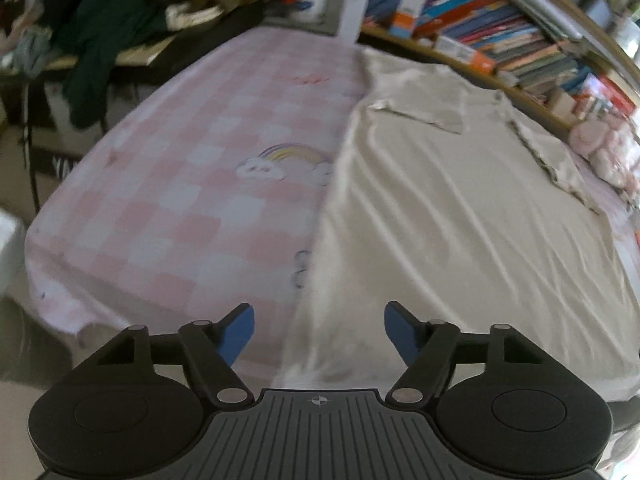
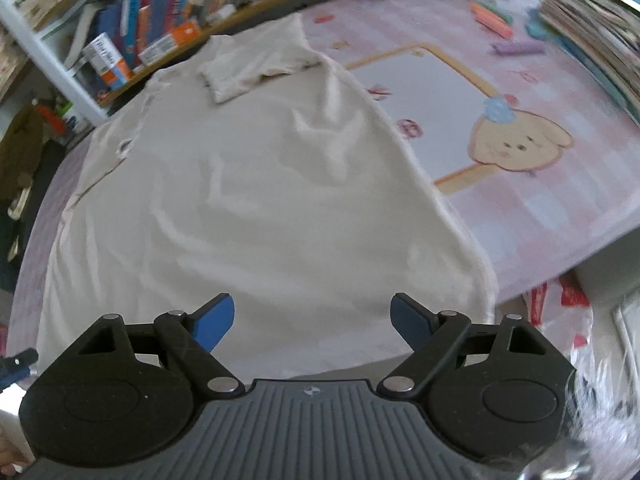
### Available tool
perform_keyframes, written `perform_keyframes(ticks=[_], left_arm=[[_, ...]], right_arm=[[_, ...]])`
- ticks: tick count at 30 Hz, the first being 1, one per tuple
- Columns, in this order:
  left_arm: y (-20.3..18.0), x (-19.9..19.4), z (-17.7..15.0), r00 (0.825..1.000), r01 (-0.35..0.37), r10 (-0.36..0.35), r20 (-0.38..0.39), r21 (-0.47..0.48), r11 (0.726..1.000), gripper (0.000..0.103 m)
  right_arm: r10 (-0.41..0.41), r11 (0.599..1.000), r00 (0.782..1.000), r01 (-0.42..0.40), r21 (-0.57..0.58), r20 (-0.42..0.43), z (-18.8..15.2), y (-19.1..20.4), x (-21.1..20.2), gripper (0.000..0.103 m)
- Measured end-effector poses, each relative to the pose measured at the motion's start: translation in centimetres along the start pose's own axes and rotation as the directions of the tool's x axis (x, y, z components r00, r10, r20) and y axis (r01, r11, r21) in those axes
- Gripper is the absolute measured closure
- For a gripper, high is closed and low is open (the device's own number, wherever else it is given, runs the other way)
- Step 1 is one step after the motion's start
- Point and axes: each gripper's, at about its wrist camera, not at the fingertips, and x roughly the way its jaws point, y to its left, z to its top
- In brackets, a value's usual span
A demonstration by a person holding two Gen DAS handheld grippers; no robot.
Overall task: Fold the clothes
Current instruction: 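Move both grippers to the hem of the shirt, then grasp the hem with the left gripper while the right gripper grasps the hem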
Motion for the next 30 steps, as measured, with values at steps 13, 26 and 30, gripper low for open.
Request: perform_keyframes(ticks=[13,26,30], left_arm=[[3.4,0.5,-0.4,0.980,0.158,-0.178,-0.091,-0.193,0.968,0.045],[6.3,5.2,-0.5,0.917,0.283,-0.356,-0.179,-0.337,0.898,0.039],[6.3,6.1,-0.8,0.905,0.303,-0.389,-0.171,-0.382,0.873,0.037]], right_arm=[[-0.014,0.993,0.989,0.031,0.114,-0.145,3.5,-8.2,-0.8,0.037],[0.128,0.989,0.948,-0.101,0.109,-0.291,5.0,-10.1,3.5,0.030],[0.196,0.976,0.935,-0.157,0.150,-0.296,5.0,-11.0,4.2,0.029]])
